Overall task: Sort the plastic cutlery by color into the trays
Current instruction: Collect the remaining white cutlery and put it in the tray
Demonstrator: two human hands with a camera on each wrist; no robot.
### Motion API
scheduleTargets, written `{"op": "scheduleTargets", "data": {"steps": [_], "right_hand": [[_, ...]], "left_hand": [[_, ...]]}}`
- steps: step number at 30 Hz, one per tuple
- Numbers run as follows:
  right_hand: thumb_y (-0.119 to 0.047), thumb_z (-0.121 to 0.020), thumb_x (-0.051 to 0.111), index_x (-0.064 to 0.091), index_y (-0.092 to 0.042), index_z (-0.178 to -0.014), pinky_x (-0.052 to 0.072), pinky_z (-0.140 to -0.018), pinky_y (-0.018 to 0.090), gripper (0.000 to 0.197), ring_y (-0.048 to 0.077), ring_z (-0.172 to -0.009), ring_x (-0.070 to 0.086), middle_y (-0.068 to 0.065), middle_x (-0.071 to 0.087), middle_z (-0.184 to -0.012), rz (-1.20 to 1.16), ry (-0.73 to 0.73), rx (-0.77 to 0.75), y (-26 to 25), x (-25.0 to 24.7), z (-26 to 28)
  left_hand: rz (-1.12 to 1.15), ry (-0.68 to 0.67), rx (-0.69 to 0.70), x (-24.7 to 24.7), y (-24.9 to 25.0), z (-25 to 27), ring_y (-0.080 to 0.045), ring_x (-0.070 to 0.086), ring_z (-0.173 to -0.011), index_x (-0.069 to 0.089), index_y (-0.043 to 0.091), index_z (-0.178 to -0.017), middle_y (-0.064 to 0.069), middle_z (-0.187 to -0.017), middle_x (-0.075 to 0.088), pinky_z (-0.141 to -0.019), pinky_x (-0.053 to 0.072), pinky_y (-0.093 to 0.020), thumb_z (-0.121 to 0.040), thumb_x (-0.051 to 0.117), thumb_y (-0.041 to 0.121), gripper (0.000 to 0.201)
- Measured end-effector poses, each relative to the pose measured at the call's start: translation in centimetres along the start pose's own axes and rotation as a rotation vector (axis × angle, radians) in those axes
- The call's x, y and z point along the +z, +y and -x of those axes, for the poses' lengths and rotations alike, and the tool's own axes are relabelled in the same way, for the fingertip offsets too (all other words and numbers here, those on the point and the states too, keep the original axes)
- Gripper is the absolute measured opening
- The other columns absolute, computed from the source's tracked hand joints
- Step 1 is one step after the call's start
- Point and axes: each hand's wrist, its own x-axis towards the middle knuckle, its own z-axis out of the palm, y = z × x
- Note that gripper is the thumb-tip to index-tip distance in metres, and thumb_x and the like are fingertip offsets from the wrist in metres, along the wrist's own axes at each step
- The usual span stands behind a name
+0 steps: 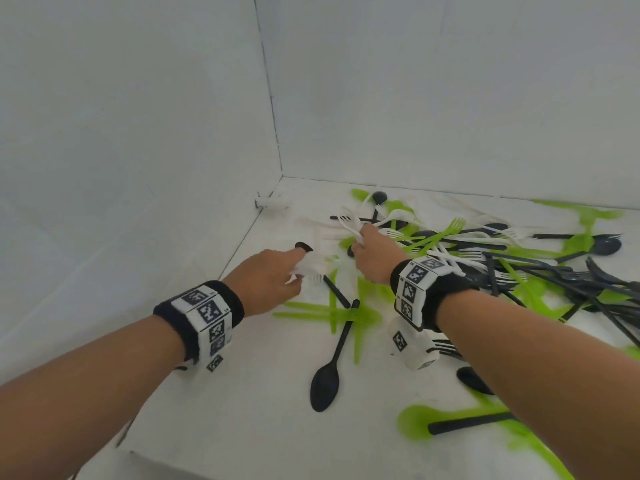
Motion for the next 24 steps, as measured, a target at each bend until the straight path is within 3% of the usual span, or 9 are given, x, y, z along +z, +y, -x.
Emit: {"op": "scheduleTargets", "data": {"steps": [2, 6, 8, 11, 14, 17, 20, 22, 24], "right_hand": [[-0.019, -0.105, 0.041, 0.043, -0.005, -0.118, 0.043, -0.069, 0.035, 0.019, 0.03, -0.084, 0.056, 0.013, 0.058, -0.098, -0.003, 0.02, -0.005, -0.1, -0.5, 0.2], [-0.029, -0.103, 0.046, 0.05, -0.008, -0.112, 0.037, -0.056, 0.031, 0.022, 0.024, -0.074, 0.051, 0.006, 0.054, -0.086, -0.133, 0.066, 0.075, 0.7, -1.1, -0.3], [-0.033, -0.103, 0.046, 0.058, -0.006, -0.108, 0.036, -0.054, 0.031, 0.03, 0.022, -0.063, 0.047, 0.004, 0.05, -0.075, -0.194, 0.068, 0.116, 1.0, -1.5, -0.3], [-0.033, -0.101, 0.051, 0.059, -0.008, -0.086, 0.035, -0.054, 0.031, 0.03, 0.019, -0.055, 0.042, 0.001, 0.046, -0.065, -0.127, 0.053, 0.061, 1.2, -2.1, -0.2], [-0.026, -0.099, 0.054, 0.054, -0.01, -0.082, 0.044, -0.064, 0.037, 0.023, 0.022, -0.067, 0.05, 0.006, 0.054, -0.075, 0.023, 0.079, -0.006, 1.1, -2.5, -0.4], [-0.024, -0.1, 0.051, 0.063, -0.01, -0.108, 0.05, -0.083, 0.041, 0.02, 0.026, -0.089, 0.061, 0.007, 0.065, -0.099, 0.053, 0.109, -0.02, 1.2, -2.6, -1.3], [-0.026, -0.101, 0.049, 0.059, -0.015, -0.119, 0.044, -0.081, 0.034, 0.023, 0.028, -0.099, 0.059, 0.004, 0.064, -0.108, 0.086, 0.121, -0.048, 0.9, -2.8, -2.3], [-0.022, -0.1, 0.048, 0.057, -0.013, -0.111, 0.038, -0.077, 0.032, 0.017, 0.028, -0.095, 0.057, 0.004, 0.06, -0.102, 0.144, 0.105, -0.063, 0.7, -3.1, -3.5], [-0.019, -0.099, 0.05, 0.052, -0.015, -0.105, 0.038, -0.076, 0.031, 0.007, 0.027, -0.091, 0.057, 0.003, 0.059, -0.096, 0.206, 0.086, -0.038, 0.4, -3.5, -4.4]], "left_hand": [[-0.22, -0.036, 0.149, 0.3, 0.0, -0.4, -0.018, 0.054, -0.065, 0.053, 0.021, -0.11, 0.005, -0.079, 0.057, -0.06, 0.044, -0.037, -0.097, 0.049, 0.021, 0.014], [-0.392, -0.009, 0.311, 0.5, -1.0, -3.3, -0.024, 0.056, -0.075, 0.062, 0.018, -0.121, -0.002, -0.093, 0.063, -0.066, 0.043, -0.036, -0.093, 0.052, 0.008, 0.031], [-0.504, 0.037, 0.408, 1.0, -1.8, -4.8, -0.023, 0.047, -0.073, 0.065, 0.017, -0.12, -0.005, -0.092, 0.059, -0.066, 0.035, -0.034, -0.084, 0.059, 0.0, 0.041], [-0.552, 0.061, 0.471, 1.7, -1.9, -6.2, -0.019, 0.031, -0.072, 0.067, 0.017, -0.117, -0.006, -0.091, 0.051, -0.066, 0.027, -0.032, -0.072, 0.064, -0.007, 0.051], [-0.514, 0.079, 0.466, 2.3, -1.9, -7.1, -0.022, 0.042, -0.068, 0.07, 0.015, -0.108, -0.008, -0.092, 0.054, -0.064, 0.03, -0.031, -0.069, 0.074, -0.004, 0.044], [-0.446, 0.109, 0.478, 2.5, -1.8, -8.0, -0.027, 0.051, -0.069, 0.07, 0.011, -0.101, -0.01, -0.091, 0.056, -0.062, 0.031, -0.032, -0.075, 0.078, 0.003, 0.029], [-0.352, 0.164, 0.502, 2.3, -0.9, -8.6, -0.031, 0.052, -0.075, 0.066, 0.007, -0.106, -0.013, -0.096, 0.057, -0.061, 0.039, -0.036, -0.089, 0.065, 0.012, 0.018], [-0.296, 0.191, 0.447, 2.1, -0.2, -8.7, -0.03, 0.051, -0.088, 0.063, 0.008, -0.113, -0.011, -0.107, 0.058, -0.072, 0.044, -0.04, -0.095, 0.048, 0.024, 0.029], [-0.241, 0.215, 0.394, 1.7, 0.4, -8.6, -0.026, 0.046, -0.097, 0.058, 0.013, -0.11, -0.003, -0.111, 0.059, -0.082, 0.041, -0.04, -0.095, 0.034, 0.031, 0.033]]}}
